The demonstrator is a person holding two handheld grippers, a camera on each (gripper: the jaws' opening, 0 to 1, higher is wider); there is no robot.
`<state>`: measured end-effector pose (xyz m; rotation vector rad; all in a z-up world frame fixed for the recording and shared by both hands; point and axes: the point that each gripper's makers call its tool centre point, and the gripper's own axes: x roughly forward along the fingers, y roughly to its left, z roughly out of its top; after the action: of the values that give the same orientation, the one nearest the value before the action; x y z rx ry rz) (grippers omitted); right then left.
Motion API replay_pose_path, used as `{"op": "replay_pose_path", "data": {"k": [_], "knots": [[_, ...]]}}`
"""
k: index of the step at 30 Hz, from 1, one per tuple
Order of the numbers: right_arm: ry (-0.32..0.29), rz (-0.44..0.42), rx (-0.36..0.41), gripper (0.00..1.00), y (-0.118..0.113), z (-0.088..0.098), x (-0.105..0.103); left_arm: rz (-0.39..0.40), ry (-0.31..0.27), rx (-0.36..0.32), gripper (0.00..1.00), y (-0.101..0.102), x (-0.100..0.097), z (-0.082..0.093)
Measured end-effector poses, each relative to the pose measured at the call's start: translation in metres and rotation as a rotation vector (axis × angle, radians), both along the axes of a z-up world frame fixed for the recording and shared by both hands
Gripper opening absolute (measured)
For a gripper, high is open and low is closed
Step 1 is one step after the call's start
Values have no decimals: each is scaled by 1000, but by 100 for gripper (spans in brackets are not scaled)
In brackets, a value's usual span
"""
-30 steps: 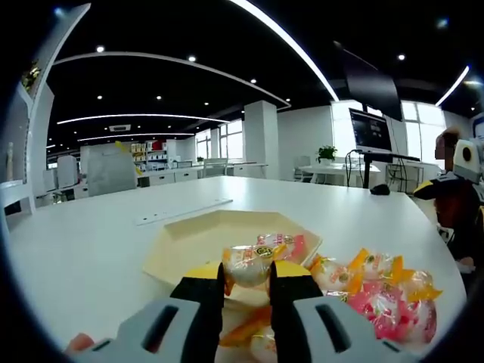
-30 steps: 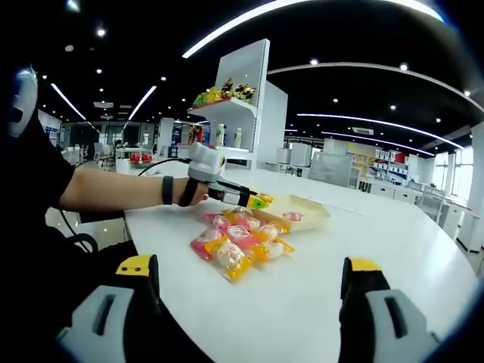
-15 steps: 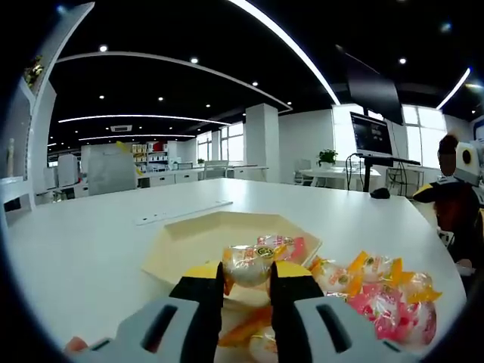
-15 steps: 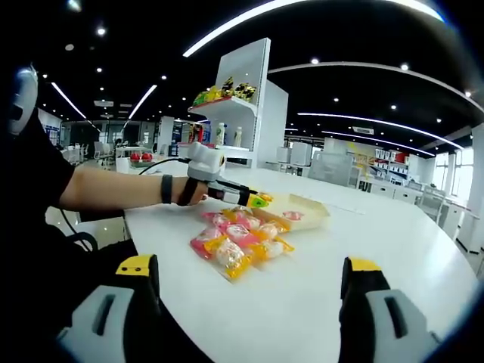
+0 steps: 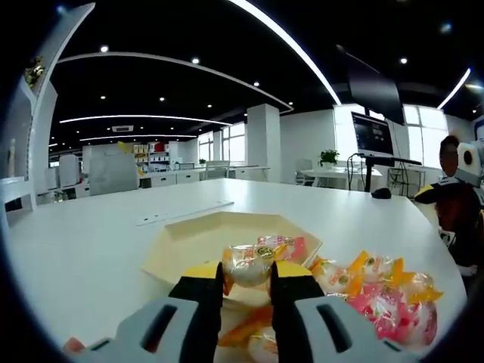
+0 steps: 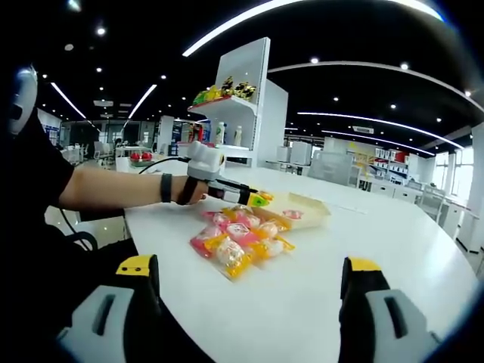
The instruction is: Pick up the marshmallows scattered on the table and place them into the bowl on the table
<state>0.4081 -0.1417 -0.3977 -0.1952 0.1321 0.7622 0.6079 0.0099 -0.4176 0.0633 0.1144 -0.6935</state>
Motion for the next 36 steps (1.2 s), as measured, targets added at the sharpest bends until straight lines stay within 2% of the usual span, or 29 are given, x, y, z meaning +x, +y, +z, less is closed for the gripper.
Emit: {"op": "replay_pose_path", "data": {"k": [6,20,24,29,32,34,36], "knots": [[1,0,-3,97,1,-1,0,-27,-10,9,26,-5,-4,0],[2,-2,-13,96,0,-3,-1,-30,-8,1,29,-8,-5,0],[5,1,-19,96,1,-4,0,-68,-7,2,46,-14,-10,-1],[-1,4,-15,96,1,-1,-1,-70,-16,13,53,-18,-11,-1],[-3,4,-12,96,1,1,-1,-62,3,-17,61,-18,-12,1],[-2,3,-8,96,0,1,-1,-47,2,-28,77,-15,-11,3],[-1,1,-7,96,-1,1,-1,-51,-76,-72,90,-16,-11,18]]}}
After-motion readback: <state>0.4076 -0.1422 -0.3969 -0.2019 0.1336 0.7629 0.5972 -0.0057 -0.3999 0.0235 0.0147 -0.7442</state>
